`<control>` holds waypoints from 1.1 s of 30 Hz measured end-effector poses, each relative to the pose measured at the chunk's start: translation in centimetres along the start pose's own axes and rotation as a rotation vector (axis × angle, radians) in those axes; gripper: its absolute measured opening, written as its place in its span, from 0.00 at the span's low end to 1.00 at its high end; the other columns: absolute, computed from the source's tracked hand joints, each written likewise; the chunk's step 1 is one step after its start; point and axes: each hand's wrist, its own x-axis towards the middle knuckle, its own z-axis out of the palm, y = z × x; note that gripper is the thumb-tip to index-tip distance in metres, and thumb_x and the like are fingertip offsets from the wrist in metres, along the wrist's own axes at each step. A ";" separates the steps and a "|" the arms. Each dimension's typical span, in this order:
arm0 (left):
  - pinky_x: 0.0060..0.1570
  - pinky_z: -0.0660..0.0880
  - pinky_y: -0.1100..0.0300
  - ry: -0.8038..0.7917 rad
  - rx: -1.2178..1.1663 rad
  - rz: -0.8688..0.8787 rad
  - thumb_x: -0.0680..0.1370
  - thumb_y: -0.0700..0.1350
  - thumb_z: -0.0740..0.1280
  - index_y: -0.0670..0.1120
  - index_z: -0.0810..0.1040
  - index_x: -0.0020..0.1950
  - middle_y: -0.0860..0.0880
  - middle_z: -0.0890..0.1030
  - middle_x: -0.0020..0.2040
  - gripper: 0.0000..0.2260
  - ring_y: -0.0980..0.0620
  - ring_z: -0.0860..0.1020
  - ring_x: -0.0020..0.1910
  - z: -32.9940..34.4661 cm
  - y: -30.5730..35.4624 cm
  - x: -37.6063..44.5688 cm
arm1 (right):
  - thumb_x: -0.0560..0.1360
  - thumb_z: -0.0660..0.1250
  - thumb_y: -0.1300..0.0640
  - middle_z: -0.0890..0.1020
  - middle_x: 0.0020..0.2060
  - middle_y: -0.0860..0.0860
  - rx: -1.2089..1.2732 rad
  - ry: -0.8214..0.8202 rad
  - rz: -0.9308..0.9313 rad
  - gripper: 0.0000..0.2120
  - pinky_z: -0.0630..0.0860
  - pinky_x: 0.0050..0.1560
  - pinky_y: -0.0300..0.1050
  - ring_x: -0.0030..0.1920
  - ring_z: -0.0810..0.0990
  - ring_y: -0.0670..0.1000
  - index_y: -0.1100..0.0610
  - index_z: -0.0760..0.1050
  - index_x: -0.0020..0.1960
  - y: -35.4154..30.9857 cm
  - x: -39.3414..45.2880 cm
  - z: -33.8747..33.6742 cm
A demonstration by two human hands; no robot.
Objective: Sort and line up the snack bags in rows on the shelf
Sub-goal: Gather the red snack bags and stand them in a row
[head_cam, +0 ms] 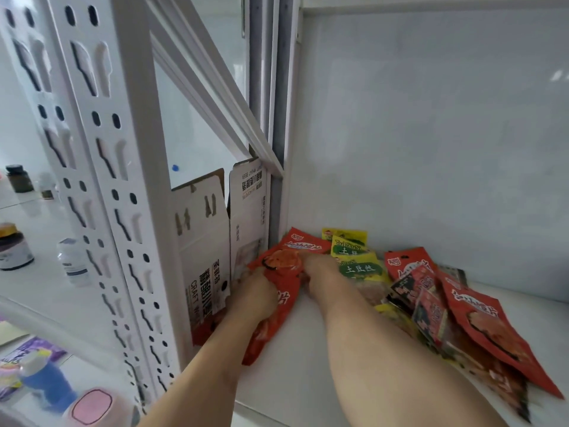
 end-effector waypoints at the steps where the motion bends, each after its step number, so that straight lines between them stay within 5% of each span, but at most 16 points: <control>1: 0.66 0.72 0.44 -0.024 -0.005 0.009 0.76 0.51 0.56 0.46 0.74 0.68 0.42 0.75 0.68 0.23 0.38 0.74 0.66 -0.4 0.3 -0.4 | 0.78 0.67 0.62 0.75 0.36 0.51 -0.009 -0.013 -0.006 0.02 0.75 0.33 0.42 0.33 0.76 0.49 0.58 0.75 0.47 0.0 0.0 0.1; 5: 0.67 0.73 0.49 -0.165 -0.029 -0.003 0.75 0.50 0.64 0.42 0.73 0.70 0.40 0.76 0.68 0.24 0.41 0.76 0.66 -1.6 0.3 -1.0 | 0.78 0.66 0.64 0.77 0.38 0.53 -0.075 -0.030 -0.006 0.04 0.75 0.31 0.41 0.33 0.75 0.49 0.58 0.73 0.47 0.1 0.2 0.1; 9: 0.67 0.72 0.50 -0.189 0.078 -0.067 0.75 0.57 0.72 0.42 0.63 0.76 0.41 0.73 0.71 0.35 0.41 0.73 0.69 -2.5 -0.1 -1.8 | 0.78 0.66 0.64 0.82 0.55 0.60 -0.044 -0.040 -0.040 0.10 0.81 0.49 0.52 0.44 0.79 0.54 0.61 0.77 0.59 0.0 0.2 0.2; 14: 0.67 0.73 0.48 -0.169 0.181 -0.155 0.70 0.69 0.71 0.43 0.56 0.79 0.43 0.73 0.73 0.49 0.41 0.74 0.69 -2.8 0.5 -2.5 | 0.80 0.63 0.63 0.85 0.46 0.60 0.153 -0.079 -0.033 0.07 0.82 0.40 0.51 0.41 0.83 0.57 0.59 0.79 0.49 -0.7 -0.6 0.3; 18: 0.63 0.74 0.52 -0.041 0.253 -0.110 0.72 0.68 0.69 0.45 0.63 0.76 0.43 0.73 0.71 0.40 0.43 0.74 0.69 -3.4 0.8 -3.5 | 0.80 0.61 0.61 0.86 0.48 0.60 0.234 -0.087 -0.062 0.10 0.84 0.41 0.50 0.45 0.85 0.57 0.61 0.80 0.55 -1.1 -0.8 -0.8; 22: 0.64 0.75 0.49 -0.076 0.152 -0.096 0.72 0.63 0.73 0.45 0.66 0.75 0.43 0.73 0.70 0.38 0.43 0.75 0.67 -3.8 0.6 -3.9 | 0.78 0.62 0.66 0.86 0.46 0.60 0.276 -0.114 -0.080 0.09 0.82 0.54 0.60 0.48 0.85 0.60 0.61 0.80 0.53 -1.0 -1.2 -2.3; 27: 0.60 0.78 0.47 -0.057 0.047 -0.089 0.70 0.58 0.77 0.46 0.70 0.69 0.44 0.77 0.65 0.34 0.43 0.78 0.61 -3.9 0.9 -4.6 | 0.76 0.69 0.64 0.87 0.43 0.58 0.314 -0.131 -0.078 0.08 0.84 0.46 0.59 0.44 0.86 0.60 0.58 0.80 0.54 0.1 -1.6 -3.9; 33: 0.55 0.79 0.53 -0.198 -0.193 -0.055 0.74 0.48 0.77 0.46 0.74 0.55 0.47 0.82 0.54 0.16 0.46 0.81 0.53 -4.1 1.7 -5.3 | 0.74 0.75 0.55 0.88 0.45 0.56 0.363 -0.151 -0.156 0.10 0.83 0.47 0.58 0.47 0.87 0.59 0.54 0.81 0.55 -0.1 -2.1 -6.0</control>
